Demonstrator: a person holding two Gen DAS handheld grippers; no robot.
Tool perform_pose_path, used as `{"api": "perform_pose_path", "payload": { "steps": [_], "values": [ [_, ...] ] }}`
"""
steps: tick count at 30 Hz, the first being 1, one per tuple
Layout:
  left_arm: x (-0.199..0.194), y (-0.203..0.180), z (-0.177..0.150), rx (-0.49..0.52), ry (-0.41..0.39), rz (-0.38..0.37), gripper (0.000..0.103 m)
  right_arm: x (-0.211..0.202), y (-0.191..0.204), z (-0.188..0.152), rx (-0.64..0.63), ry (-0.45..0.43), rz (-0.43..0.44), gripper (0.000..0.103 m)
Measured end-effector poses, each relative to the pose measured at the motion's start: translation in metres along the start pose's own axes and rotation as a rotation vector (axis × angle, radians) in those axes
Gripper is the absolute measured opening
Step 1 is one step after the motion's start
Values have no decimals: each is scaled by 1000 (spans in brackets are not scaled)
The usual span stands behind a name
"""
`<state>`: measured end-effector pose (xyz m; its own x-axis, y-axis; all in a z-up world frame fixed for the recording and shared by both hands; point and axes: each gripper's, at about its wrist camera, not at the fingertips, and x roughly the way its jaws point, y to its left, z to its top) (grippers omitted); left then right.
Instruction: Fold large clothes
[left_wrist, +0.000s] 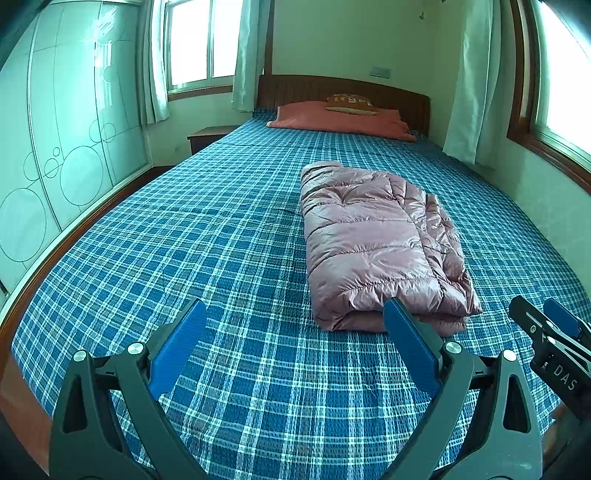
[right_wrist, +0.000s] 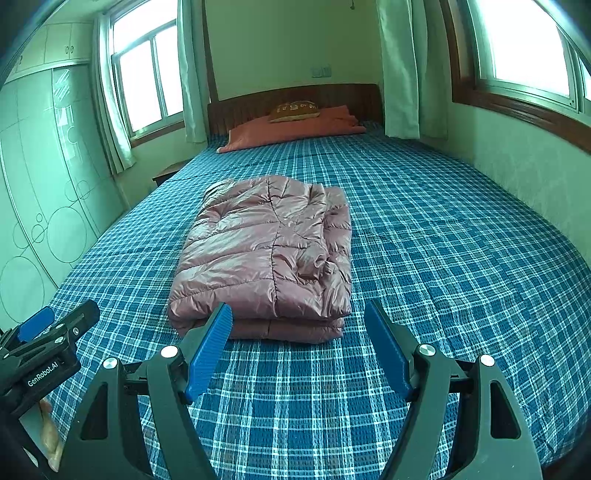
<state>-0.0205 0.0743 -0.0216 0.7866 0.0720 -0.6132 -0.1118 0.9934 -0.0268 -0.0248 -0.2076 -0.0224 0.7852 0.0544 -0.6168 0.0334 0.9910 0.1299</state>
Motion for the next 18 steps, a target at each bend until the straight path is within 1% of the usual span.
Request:
{"api": "perform_pose_path", "payload": {
  "steps": [18],
  "values": [
    [0, -1, -1, 0, 1, -1, 96, -3, 2, 0, -5, -6, 5, 73]
  ]
}}
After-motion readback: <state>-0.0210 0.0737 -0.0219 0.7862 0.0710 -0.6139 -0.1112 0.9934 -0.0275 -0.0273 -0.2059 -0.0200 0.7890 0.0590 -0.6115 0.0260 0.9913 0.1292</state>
